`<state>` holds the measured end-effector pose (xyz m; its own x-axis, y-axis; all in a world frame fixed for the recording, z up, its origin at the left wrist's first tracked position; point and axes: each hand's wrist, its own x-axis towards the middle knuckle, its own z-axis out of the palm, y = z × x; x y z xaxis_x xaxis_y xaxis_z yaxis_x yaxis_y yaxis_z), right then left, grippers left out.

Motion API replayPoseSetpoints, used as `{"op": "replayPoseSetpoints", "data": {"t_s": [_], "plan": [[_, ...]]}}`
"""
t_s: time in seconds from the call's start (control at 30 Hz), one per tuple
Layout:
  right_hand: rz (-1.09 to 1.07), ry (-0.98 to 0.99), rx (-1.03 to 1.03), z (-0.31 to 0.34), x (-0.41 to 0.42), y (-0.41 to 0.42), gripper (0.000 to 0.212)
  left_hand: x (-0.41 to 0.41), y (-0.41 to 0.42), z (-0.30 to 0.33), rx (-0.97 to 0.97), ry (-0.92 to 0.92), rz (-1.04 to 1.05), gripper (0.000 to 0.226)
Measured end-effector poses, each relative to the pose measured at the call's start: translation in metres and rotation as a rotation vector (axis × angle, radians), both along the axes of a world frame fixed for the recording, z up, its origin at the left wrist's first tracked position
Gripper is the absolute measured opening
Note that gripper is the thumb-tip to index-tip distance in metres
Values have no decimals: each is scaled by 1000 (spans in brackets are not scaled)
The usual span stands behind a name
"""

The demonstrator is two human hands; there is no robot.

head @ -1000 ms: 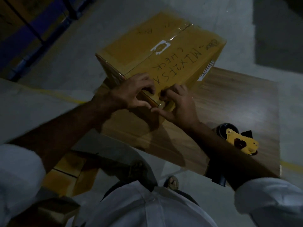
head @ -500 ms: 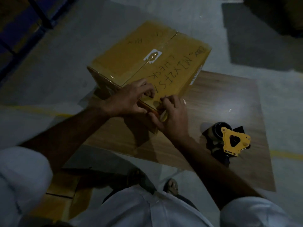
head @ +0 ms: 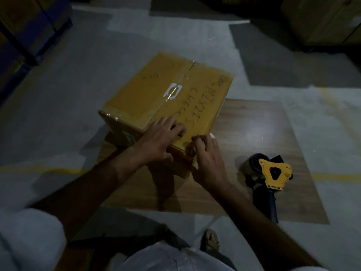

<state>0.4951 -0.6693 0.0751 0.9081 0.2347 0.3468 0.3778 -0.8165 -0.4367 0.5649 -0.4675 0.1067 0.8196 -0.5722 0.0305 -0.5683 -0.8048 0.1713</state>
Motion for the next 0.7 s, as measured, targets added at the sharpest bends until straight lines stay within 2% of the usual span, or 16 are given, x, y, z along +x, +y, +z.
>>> {"op": "replayPoseSetpoints", "data": {"t_s": [0.1, 0.17, 0.2, 0.3, 0.37, 0.5, 0.6, 0.7], "plan": [[-139, 121, 111, 5, -5, 5, 86, 19, 38, 9, -24, 79, 174, 111], [-216, 232, 143, 10, 0, 13, 105, 37, 68, 16, -135, 80, 325, 118], [-235, 258, 137, 13, 4, 17, 106, 47, 81, 18, -160, 64, 406, 119], [-245, 275, 113, 19, 13, 22, 91, 68, 105, 14, -105, 113, 619, 108], [-211, 275, 63, 21, 15, 11, 83, 72, 108, 7, -69, 115, 653, 102], [-122, 317, -64, 27, 24, -26, 81, 64, 99, 2, -72, 14, 689, 98], [-89, 357, -112, 37, 31, -49, 81, 55, 93, 2, -194, 140, 756, 88], [-63, 355, -168, 46, 36, -74, 81, 41, 81, 5, -255, 236, 709, 80]]}}
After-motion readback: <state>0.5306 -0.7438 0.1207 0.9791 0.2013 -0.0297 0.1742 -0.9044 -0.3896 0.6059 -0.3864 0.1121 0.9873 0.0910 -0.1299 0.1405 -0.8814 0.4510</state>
